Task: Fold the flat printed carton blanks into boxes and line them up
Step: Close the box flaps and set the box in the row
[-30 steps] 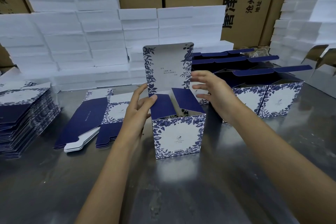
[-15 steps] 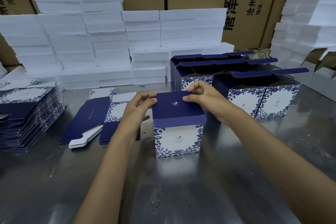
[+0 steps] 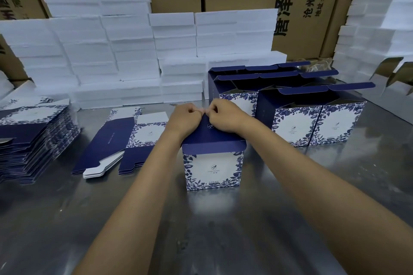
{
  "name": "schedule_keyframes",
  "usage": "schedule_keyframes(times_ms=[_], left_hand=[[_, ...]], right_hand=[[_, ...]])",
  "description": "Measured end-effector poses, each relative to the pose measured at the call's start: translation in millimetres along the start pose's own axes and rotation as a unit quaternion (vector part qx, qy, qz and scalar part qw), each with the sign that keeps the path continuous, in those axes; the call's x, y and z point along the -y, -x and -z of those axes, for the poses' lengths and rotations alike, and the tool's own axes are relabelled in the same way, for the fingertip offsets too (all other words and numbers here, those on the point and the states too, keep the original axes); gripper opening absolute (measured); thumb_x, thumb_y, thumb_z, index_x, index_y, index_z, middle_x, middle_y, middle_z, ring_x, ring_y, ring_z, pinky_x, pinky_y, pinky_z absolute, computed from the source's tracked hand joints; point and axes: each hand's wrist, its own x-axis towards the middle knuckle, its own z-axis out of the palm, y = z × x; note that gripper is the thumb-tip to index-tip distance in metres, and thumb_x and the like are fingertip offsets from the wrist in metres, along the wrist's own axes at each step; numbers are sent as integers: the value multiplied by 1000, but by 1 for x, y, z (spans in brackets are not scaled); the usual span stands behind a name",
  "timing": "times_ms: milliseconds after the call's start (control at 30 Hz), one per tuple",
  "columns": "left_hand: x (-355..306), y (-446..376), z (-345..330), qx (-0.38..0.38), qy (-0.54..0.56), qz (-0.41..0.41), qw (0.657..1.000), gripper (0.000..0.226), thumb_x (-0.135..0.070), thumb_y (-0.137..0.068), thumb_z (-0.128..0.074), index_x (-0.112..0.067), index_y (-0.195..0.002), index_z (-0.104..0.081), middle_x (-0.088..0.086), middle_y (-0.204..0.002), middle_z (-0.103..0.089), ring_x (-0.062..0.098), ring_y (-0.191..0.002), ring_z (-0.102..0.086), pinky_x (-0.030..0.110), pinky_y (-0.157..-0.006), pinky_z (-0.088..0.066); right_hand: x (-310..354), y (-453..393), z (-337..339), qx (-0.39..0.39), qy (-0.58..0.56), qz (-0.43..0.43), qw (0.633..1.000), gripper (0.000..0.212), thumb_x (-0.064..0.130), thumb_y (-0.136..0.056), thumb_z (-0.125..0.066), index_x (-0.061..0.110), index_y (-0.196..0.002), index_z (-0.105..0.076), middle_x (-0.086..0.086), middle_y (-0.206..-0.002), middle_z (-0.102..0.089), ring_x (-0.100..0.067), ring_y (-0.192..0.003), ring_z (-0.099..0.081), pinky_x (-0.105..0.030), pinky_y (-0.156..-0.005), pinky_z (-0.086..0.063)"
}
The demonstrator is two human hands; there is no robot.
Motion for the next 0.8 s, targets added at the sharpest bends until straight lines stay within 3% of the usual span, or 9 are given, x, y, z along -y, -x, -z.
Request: schedule_keyframes(times_ms=[67,233,333,400,467,533,633,800], left_hand=[[0,0,-1,2,-9,-7,1000,23,-20,-101,-51,-16,-79,-57,-9,-79,-56,7,-70,-49,22,-59,-36],[0,6,0,-25,-11,16,1000,28,-27,-103,-49,-15,-77,-51,-6,-80,-54,15,-74,-50,26,-61,-37],[0,10,2,-36,-52,29,998,39,-29,-106,-39,-17,-69,-37,4,-97,-58,31,-93,-53,36,-85,-42],[-3,13,2,-29,-68,38,997,40,-29,-107,-36,-17,-69,-36,11,-93,-55,40,-105,-56,44,-98,-41],[-5,14,1,-24,-70,49,996,38,-29,-107,-35,-9,-76,-44,21,-102,-59,41,-118,-55,49,-105,-38],[-4,14,1,-27,-74,63,995,35,-29,-106,-35,-6,-94,-58,17,-117,-61,40,-124,-53,52,-111,-35],[-4,13,1,-31,-89,71,993,41,-27,-106,-32,-5,-131,-56,13,-139,-56,37,-130,-49,51,-115,-30],[-1,11,-1,-51,-80,68,993,45,-28,-107,-32,8,-123,-52,27,-129,-58,41,-121,-54,45,-106,-40]], right_hand=[[1,1,1,9,9,6,1000,8,16,-98,-47,14,-93,-53,-7,-113,-61,-27,-108,-55,-47,-102,-44],[1,6,0,-19,32,-13,999,16,20,-100,-43,16,-84,-47,-5,-105,-59,-27,-101,-49,-43,-93,-38],[3,8,0,-24,55,-36,998,25,15,-95,-44,15,-71,-38,-9,-107,-61,-31,-101,-49,-40,-86,-37],[4,7,1,-6,34,-38,999,26,10,-92,-45,14,-67,-36,-10,-114,-64,-32,-98,-53,-38,-84,-39],[2,6,2,2,-7,-41,999,32,9,-94,-43,15,-65,-33,-10,-91,-60,-27,-77,-46,-34,-73,-37],[0,7,2,-5,-38,-53,998,36,10,-97,-41,18,-63,-30,-4,-68,-41,-20,-62,-34,-32,-59,-30],[0,10,3,-23,-30,-60,997,36,10,-97,-40,17,-64,-29,-1,-66,-35,-16,-59,-31,-33,-52,-23],[-1,11,2,-53,-17,-73,996,34,8,-94,-44,16,-64,-29,-1,-67,-38,-23,-63,-37,-33,-51,-22]])
